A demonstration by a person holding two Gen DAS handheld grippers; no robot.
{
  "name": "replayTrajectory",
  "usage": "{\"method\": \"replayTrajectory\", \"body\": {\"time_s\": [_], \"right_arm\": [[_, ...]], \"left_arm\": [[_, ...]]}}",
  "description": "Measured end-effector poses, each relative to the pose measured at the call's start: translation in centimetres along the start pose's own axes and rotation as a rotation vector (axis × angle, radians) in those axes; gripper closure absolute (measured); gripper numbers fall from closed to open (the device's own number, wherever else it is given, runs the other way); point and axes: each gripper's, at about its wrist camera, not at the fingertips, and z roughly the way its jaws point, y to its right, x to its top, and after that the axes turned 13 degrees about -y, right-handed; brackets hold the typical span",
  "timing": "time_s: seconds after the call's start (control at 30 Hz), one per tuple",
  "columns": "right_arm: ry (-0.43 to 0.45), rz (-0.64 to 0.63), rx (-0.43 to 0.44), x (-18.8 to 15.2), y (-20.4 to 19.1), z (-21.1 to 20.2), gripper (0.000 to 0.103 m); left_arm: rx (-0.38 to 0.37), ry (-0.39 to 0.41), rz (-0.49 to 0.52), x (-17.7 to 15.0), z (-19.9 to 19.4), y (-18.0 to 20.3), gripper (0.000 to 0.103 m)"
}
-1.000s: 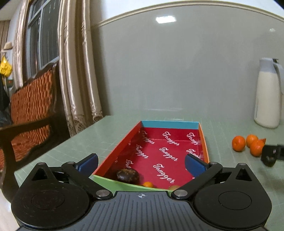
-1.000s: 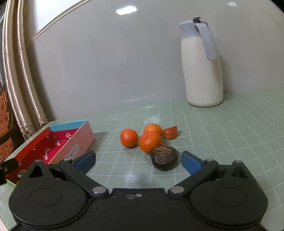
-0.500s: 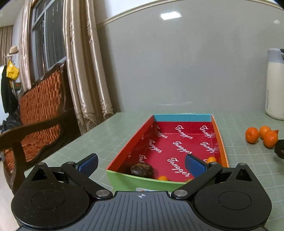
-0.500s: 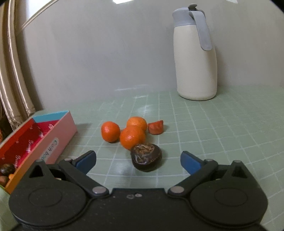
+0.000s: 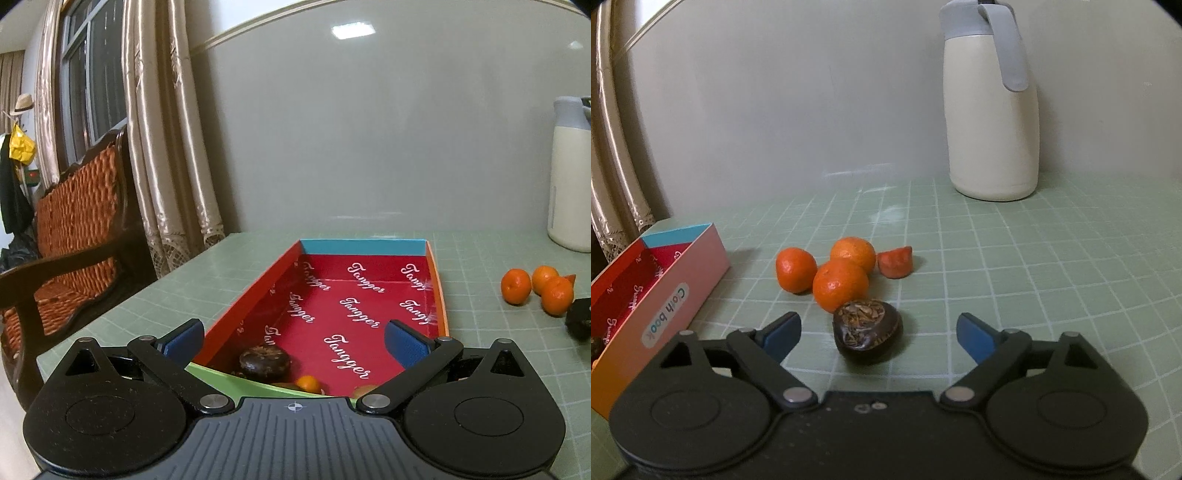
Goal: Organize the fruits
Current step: 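Reach the right tool to the dark brown fruit and close on it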
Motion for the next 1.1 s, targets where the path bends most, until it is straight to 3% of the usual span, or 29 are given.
{"method": "replayTrajectory", "body": {"time_s": [0.23,0.6,1.03,1.1], "right_arm": [[-0.02,-0.031,-0.009,0.1,-0.7,0.8,0.017],[-0.062,-0.035,-0.02,0.3,-1.6,2.1,0.045],[-0.058,-0.09,-0.093,0.2,-2.7,2.7,0.047],[-0.056,-0.086,-0.092,0.2,-2.7,2.7,0.054]], "left_arm": [[0.008,0.015,0.004,-0.2,-0.6,0.3,0.0],[0.043,0.016,-0.036,-0.4,-0.7,-1.1,0.0],[0.077,0.013,-0.072,-0.6,-0.7,-3.0,0.0],[0.082,0.012,-0.077,-0.7,-0.7,-3.3,0.0]]}}
